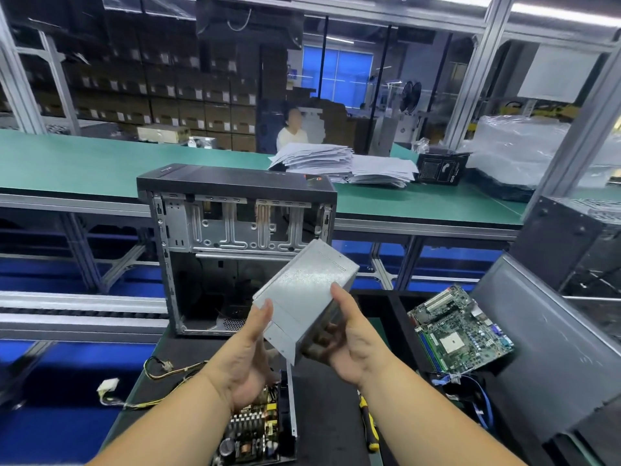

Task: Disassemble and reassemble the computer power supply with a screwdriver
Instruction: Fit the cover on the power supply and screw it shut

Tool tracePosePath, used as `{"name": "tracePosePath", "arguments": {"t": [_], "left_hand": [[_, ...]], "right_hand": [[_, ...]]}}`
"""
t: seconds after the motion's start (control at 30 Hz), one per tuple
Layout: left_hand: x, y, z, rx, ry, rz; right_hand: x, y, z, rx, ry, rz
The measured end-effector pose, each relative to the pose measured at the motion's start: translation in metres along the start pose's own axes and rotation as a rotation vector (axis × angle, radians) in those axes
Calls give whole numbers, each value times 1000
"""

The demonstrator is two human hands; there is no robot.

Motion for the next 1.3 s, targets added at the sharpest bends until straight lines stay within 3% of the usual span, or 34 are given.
{"name": "tracePosePath", "arguments": {"t": [0.1,0.17,0.2,0.27,0.33,0.4,0.6,0.93,1.17,1.3], "left_hand": [[-7,8,-9,56,-24,-147],[-10,18,-17,118,-3,-217],[-12,25,-21,126,21,-240],[-15,38,-28,131,68,-264],[-14,47,-33,88,95,-280],[-10,49,-39,23,125,-273],[-2,51,-44,49,321,-180],[8,78,-46,56,424,-173],[7,88,-47,162,368,-151],[2,104,-49,-31,262,-237]], "right_hand": [[-1,-1,1,195,-5,21],[0,1,4,503,102,-49],[0,4,7,732,238,-127],[5,9,14,1262,711,-230],[9,9,19,1756,1203,-149],[10,4,16,2040,1396,1],[5,-14,11,2163,1468,70],[-8,-42,1,2323,1399,219],[-15,-60,3,2393,1425,251],[-20,-66,17,2376,1213,135]]}}
Point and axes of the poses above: each hand's wrist, its own x-axis away from the middle knuckle, its own y-axis out of the back of the hand, z = x × y, the point moved 1 cm from there along -x, towards the middle knuckle, and after that the axes turned 5 degrees about -z, right-handed, at the moved point
